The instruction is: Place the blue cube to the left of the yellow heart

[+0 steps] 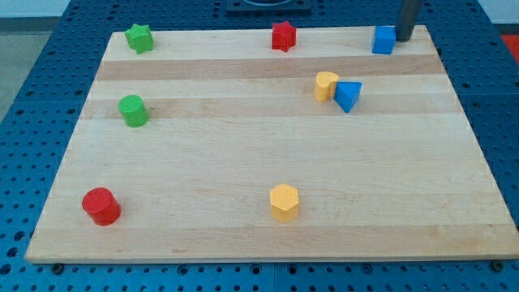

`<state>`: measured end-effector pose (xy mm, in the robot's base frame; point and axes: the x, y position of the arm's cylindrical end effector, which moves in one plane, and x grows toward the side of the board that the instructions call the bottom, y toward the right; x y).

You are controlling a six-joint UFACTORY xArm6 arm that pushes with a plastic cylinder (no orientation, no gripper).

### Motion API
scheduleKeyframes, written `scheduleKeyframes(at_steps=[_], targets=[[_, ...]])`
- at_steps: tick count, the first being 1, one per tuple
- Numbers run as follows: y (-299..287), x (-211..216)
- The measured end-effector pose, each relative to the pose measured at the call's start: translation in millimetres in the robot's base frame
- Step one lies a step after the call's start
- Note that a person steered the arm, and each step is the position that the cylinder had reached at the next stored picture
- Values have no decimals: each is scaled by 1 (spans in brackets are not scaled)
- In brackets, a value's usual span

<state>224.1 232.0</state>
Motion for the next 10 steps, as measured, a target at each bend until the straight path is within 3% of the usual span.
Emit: scheduleKeyframes(at_steps=[3, 8, 10], targets=[[-23, 4], [-64, 51], [-110, 50]])
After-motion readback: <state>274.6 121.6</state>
